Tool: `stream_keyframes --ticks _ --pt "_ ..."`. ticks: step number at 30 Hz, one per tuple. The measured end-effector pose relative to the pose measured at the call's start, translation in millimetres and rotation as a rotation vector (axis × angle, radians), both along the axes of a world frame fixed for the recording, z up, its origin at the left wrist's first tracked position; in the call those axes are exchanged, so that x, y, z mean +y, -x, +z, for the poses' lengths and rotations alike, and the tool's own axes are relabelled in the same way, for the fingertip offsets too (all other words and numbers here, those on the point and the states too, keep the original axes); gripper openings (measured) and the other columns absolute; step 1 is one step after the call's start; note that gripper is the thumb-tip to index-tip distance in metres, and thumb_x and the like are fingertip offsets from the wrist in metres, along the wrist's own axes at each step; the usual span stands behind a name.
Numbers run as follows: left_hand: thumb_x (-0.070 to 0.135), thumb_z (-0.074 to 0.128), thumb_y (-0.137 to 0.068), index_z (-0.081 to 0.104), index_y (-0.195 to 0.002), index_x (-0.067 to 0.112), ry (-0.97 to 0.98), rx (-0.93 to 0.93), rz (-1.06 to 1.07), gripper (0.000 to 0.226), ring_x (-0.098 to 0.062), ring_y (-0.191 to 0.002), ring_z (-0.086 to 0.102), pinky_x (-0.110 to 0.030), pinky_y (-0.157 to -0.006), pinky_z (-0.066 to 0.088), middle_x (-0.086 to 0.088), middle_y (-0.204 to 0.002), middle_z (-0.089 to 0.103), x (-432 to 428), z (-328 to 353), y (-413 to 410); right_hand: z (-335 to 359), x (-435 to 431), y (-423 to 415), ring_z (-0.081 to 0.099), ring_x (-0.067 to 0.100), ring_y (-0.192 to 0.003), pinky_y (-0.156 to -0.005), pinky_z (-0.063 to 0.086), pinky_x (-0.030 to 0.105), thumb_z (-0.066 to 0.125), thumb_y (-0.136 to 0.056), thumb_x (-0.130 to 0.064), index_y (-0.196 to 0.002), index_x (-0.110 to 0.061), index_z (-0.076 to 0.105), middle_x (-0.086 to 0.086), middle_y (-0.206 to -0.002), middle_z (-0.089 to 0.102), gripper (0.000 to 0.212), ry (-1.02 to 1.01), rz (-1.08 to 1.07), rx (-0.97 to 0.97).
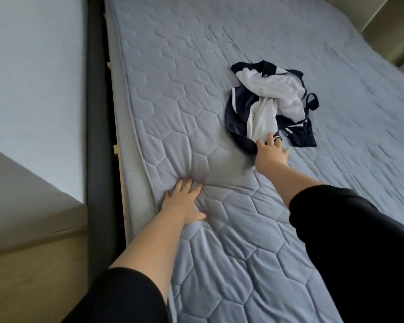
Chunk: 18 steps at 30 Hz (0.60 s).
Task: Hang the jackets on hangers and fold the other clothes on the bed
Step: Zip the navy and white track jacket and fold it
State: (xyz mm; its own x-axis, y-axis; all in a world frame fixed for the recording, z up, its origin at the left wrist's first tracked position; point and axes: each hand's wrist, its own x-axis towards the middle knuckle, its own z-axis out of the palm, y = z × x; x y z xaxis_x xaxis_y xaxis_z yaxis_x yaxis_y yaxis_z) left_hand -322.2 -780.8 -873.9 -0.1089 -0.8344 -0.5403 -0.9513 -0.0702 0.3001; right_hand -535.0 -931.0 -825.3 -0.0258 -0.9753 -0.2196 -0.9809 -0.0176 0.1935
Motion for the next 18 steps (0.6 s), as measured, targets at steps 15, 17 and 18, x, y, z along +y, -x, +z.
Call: stream_keyframes --ticks 15,17,18 --pt "0.007 0.062 -0.082 -0.015 -0.148 0.039 0.112 0.263 0.161 0.106 -0.021 -0.146 0.011 -0.042 -0.116 0.021 0.003 -0.160 0.002 18 50 -2 37 159 -25 0.050 0.003 -0.055 -0.045 0.035 0.007 0.054 -0.089 -0.013 -0.063 -0.023 0.050 -0.011 -0.059 0.053 0.028 -0.479 0.103 -0.815" --pt "-0.007 0.054 -0.078 -0.008 -0.149 0.041 0.171 0.357 0.130 0.106 -0.019 -0.146 0.012 -0.035 -0.115 0.025 0.004 -0.160 -0.004 22 67 1 41 187 -18 0.048 0.001 -0.054 -0.048 0.035 0.011 0.056 -0.089 -0.010 -0.070 -0.016 0.052 -0.005 -0.064 0.050 0.020 -0.601 0.026 -0.927" --pt "-0.010 0.051 -0.077 0.002 -0.150 0.040 0.193 0.370 0.094 0.101 -0.019 -0.146 0.012 -0.032 -0.114 0.026 0.004 -0.160 -0.004 24 75 4 42 197 -14 0.046 0.004 -0.058 -0.052 0.034 0.013 0.056 -0.089 -0.007 -0.072 -0.014 0.053 -0.003 -0.066 0.048 0.018 -0.662 0.000 -0.998"
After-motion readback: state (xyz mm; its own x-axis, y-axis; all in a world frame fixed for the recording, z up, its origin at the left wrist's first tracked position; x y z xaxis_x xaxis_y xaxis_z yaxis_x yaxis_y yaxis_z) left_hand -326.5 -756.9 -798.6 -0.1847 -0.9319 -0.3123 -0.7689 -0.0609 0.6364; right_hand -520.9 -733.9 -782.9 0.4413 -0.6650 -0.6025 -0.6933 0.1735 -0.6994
